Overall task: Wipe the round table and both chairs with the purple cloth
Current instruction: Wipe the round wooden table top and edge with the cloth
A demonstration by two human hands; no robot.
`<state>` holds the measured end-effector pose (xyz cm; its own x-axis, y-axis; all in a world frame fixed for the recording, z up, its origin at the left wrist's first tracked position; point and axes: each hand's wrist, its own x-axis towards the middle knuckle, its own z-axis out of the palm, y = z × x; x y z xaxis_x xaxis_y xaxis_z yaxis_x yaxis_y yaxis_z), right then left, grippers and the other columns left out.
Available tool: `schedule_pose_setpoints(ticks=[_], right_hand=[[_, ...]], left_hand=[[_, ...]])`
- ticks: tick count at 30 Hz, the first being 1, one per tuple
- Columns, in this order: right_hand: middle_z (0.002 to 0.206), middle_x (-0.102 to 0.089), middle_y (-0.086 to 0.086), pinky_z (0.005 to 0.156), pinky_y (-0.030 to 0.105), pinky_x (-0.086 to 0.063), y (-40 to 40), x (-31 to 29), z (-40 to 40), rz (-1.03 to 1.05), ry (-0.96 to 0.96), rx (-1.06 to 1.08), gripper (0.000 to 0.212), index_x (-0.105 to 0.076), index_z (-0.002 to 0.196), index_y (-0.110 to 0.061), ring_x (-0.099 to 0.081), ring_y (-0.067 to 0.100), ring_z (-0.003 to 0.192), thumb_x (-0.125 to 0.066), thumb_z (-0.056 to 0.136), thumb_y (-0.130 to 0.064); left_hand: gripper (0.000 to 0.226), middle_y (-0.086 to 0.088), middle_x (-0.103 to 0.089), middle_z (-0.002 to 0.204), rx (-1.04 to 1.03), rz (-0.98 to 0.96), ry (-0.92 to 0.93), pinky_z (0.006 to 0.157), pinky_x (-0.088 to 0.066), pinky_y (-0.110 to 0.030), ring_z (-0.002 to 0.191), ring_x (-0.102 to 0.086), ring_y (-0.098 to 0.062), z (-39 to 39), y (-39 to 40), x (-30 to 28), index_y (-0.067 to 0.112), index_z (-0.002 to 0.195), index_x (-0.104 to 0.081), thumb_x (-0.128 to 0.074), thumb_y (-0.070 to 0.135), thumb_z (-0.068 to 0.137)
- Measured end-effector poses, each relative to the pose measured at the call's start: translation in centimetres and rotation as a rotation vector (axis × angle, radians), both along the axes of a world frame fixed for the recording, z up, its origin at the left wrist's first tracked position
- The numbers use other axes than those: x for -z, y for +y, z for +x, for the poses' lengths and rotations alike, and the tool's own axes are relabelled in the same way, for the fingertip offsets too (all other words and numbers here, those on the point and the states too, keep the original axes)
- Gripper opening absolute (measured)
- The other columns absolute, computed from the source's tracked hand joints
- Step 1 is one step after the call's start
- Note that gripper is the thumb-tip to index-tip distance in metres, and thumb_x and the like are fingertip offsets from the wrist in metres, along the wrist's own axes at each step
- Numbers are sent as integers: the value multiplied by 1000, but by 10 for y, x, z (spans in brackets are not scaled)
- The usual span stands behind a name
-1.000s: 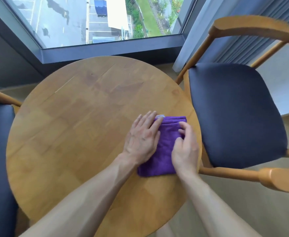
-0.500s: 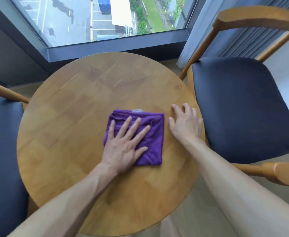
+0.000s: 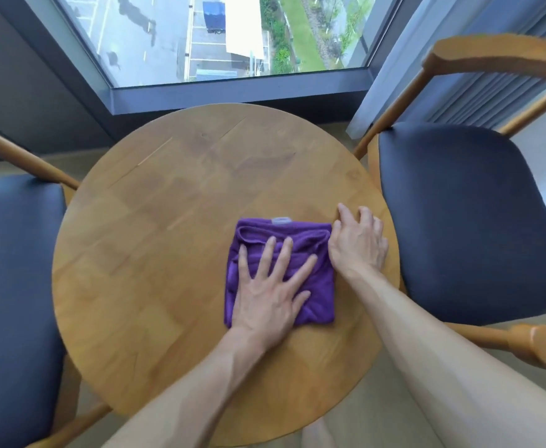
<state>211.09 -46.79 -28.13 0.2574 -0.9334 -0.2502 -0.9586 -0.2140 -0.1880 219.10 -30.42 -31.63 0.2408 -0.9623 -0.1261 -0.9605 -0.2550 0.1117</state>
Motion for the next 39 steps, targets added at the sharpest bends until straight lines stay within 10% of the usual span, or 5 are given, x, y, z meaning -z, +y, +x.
schedule_pose_setpoints(ticks=[10, 15, 25, 34, 39], right_hand=[[156, -19, 18, 108, 61, -31, 5, 7, 9, 31, 208, -97, 72, -17, 155, -24, -20, 38, 142, -42, 95, -55], [159, -15, 16, 111, 61, -27, 12, 9, 2, 34, 183, -161, 70, -17, 154, -25, -17, 37, 144, -42, 95, -53], [160, -29, 2, 120, 41, -16, 77, 19, -26, -77, -67, -593, 53, -40, 148, -34, -23, 22, 148, -50, 97, -28], [163, -18, 1, 121, 39, -10, 96, 14, -64, 26, -60, -656, 53, -31, 151, -37, -13, 19, 150, -44, 100, -34], [156, -35, 3, 119, 41, -20, 96, 12, -58, 49, -177, -579, 46, -40, 148, -28, -27, 20, 145, -39, 102, -32]], left_hand=[[65, -3, -24, 164, -546, 125, 6, 112, -14, -71, 150, -18, -28, 168, 97, -8, 44, 154, -24, -19, 66, 93], [65, -13, -19, 164, -783, 45, 19, 110, -10, -76, 150, -14, -38, 91, 50, -2, 38, 155, -27, -40, 56, 94], [63, -2, -25, 164, -46, -5, -72, 106, -22, -75, 151, -25, -29, -10, 149, 5, 45, 153, -29, -42, 60, 94], [57, -13, -29, 161, -994, -9, -32, 108, -16, -76, 149, -25, -36, -58, 141, -2, 32, 152, -38, -46, 42, 97], [65, -16, -22, 164, -647, -1, 46, 107, -11, -79, 151, -19, -40, -176, 81, 0, 34, 150, -38, -56, 46, 89]])
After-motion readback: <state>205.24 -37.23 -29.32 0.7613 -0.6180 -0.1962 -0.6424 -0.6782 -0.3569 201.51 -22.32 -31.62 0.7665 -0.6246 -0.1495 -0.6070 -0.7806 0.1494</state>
